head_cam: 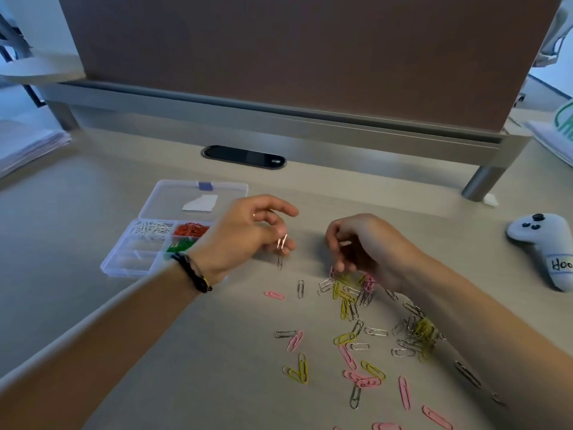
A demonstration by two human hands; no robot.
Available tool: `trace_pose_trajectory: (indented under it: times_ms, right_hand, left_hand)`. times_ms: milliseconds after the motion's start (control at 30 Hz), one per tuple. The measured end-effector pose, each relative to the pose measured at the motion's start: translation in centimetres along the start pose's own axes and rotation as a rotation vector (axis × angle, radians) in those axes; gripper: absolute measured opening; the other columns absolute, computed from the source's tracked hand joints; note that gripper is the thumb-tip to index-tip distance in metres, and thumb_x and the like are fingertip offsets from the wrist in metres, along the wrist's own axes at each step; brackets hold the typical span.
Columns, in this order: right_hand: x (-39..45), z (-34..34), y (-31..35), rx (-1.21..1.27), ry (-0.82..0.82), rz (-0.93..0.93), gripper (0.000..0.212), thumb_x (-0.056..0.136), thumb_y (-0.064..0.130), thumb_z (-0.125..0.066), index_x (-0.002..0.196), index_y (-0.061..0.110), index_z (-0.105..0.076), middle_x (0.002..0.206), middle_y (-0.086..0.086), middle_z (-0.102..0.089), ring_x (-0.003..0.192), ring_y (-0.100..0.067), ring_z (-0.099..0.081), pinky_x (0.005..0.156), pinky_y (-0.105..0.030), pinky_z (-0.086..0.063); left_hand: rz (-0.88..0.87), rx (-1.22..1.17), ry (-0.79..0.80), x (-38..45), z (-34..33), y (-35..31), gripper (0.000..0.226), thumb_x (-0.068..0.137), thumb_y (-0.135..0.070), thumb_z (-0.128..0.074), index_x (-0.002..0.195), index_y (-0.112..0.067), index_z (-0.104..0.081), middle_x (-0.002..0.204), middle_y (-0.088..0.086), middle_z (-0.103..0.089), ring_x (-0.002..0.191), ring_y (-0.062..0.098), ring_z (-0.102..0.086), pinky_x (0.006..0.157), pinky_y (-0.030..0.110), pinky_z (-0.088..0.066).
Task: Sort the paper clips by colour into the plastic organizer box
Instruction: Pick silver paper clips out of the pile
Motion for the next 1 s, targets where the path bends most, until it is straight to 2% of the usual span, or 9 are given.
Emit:
trace_pose_trajectory:
  times_ms: [67, 200, 267, 467, 633, 700, 800, 900, 1000]
  right_hand:
    - [0.3, -0.5, -0.2, -0.114, 0.048, -0.009, 0.028, 0.084, 0.012, -0.044, 0.058, 0.012, -0.055, 0.06, -0.014, -0.052, 0.048, -0.023, -0.045, 0.045, -0.026, -0.029]
    - [-0.1, -2.5, 1.3, -0.799, 0.061, 0.193, 0.031, 0.084, 0.024, -0.06, 0.054, 0.017, -0.059, 0.052, 0.006, -0.057, 0.05, -0.008, -0.049, 0.052, -0.024, -0.038]
    - [-0.4, -3.5, 1.6, -1.054, -0.001, 0.231, 0.029, 0.083, 0.038, -0.063, 0.064, 0.017, -0.059, 0.062, 0.003, -0.059, 0.064, -0.016, -0.058, 0.057, -0.03, -0.043]
    - [-1.8, -6.7, 2.8, -1.429, -0.007, 0.273, 0.043, 0.089, 0.052, -0.059, 0.101, 0.011, -0.059, 0.11, -0.014, -0.06, 0.1, -0.035, -0.058, 0.072, -0.031, -0.036]
    - [-1.4, -7.4, 2.8, -1.55, 0.027, 0.27, 0.042, 0.089, 0.046, -0.061, 0.111, 0.011, -0.062, 0.114, -0.014, -0.063, 0.105, -0.035, -0.061, 0.072, -0.031, -0.037]
    - [-1.2, -6.0, 2.9, -1.493, 0.023, 0.242, 0.032, 0.083, 0.044, -0.064, 0.095, 0.015, -0.064, 0.095, -0.013, -0.063, 0.09, -0.032, -0.062, 0.067, -0.029, -0.037]
    - [-1.0, -1.9, 1.9, -1.005, 0.098, 0.184, 0.023, 0.072, 0.03, -0.055, 0.058, 0.013, -0.048, 0.056, 0.002, -0.045, 0.056, -0.019, -0.045, 0.053, -0.028, -0.03]
    - [-2.1, 1.1, 1.2, -0.378, 0.117, 0.148, 0.023, 0.08, 0.015, -0.046, 0.06, 0.013, -0.034, 0.057, 0.0, -0.025, 0.053, -0.016, -0.021, 0.049, -0.029, -0.018]
    - [-3.1, 2.7, -0.4, -0.104, 0.143, 0.099, 0.036, 0.101, 0.014, -0.043, 0.067, 0.017, -0.034, 0.06, -0.002, -0.024, 0.056, -0.016, -0.018, 0.051, -0.031, -0.014]
  left_hand:
    - [0.119, -0.234, 0.037, -0.2, 0.4, 0.7, 0.028, 0.096, 0.008, -0.05, 0.117, -0.004, -0.064, 0.075, 0.007, -0.058, 0.074, 0.02, -0.066, 0.069, 0.026, -0.056]
    - [0.312, -0.474, 0.072, -0.4, 0.1, 1.5, 0.035, 0.097, 0.01, -0.042, 0.122, -0.003, -0.061, 0.076, 0.007, -0.054, 0.069, 0.013, -0.056, 0.06, 0.02, -0.052]
    - [0.389, -0.531, 0.058, -0.5, -0.2, 1.4, 0.036, 0.097, 0.011, -0.038, 0.121, -0.003, -0.061, 0.078, 0.008, -0.053, 0.063, 0.011, -0.052, 0.053, 0.017, -0.048]
    - [0.553, -0.37, 0.104, -0.6, -0.1, 1.2, 0.02, 0.099, -0.013, -0.041, 0.103, -0.005, -0.059, 0.063, 0.0, -0.042, 0.044, 0.006, -0.028, 0.034, 0.016, -0.02]
    - [0.498, -0.011, 0.107, -0.4, 0.2, 1.2, 0.019, 0.095, -0.018, -0.042, 0.08, -0.015, -0.054, 0.053, -0.005, -0.022, 0.039, 0.008, -0.014, 0.035, 0.016, -0.01]
    - [0.314, 0.211, 0.035, -0.4, -0.1, 0.7, 0.019, 0.094, -0.015, -0.049, 0.08, -0.014, -0.062, 0.05, -0.006, -0.033, 0.039, 0.011, -0.025, 0.04, 0.019, -0.019]
    - [-0.024, 0.575, 0.079, -1.1, -2.2, 0.0, 0.012, 0.094, -0.024, -0.06, 0.088, -0.023, -0.07, 0.056, -0.014, -0.057, 0.046, 0.0, -0.049, 0.053, 0.017, -0.036]
    - [-0.133, 0.807, 0.081, -1.6, -4.3, 0.5, 0.011, 0.089, -0.045, -0.064, 0.094, -0.035, -0.064, 0.051, -0.012, -0.051, 0.047, 0.001, -0.045, 0.05, 0.022, -0.033]
    - [-0.199, 1.019, 0.016, -1.6, -5.9, 0.2, 0.022, 0.087, -0.056, -0.062, 0.103, -0.042, -0.062, 0.061, -0.014, -0.048, 0.063, 0.0, -0.048, 0.052, 0.019, -0.028]
Point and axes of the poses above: each hand's wrist, its own x-axis towards the middle knuckle, its own z-axis out of the back of the hand, y = z × x, the point moved 5 cm from there along x, towards the middle knuckle
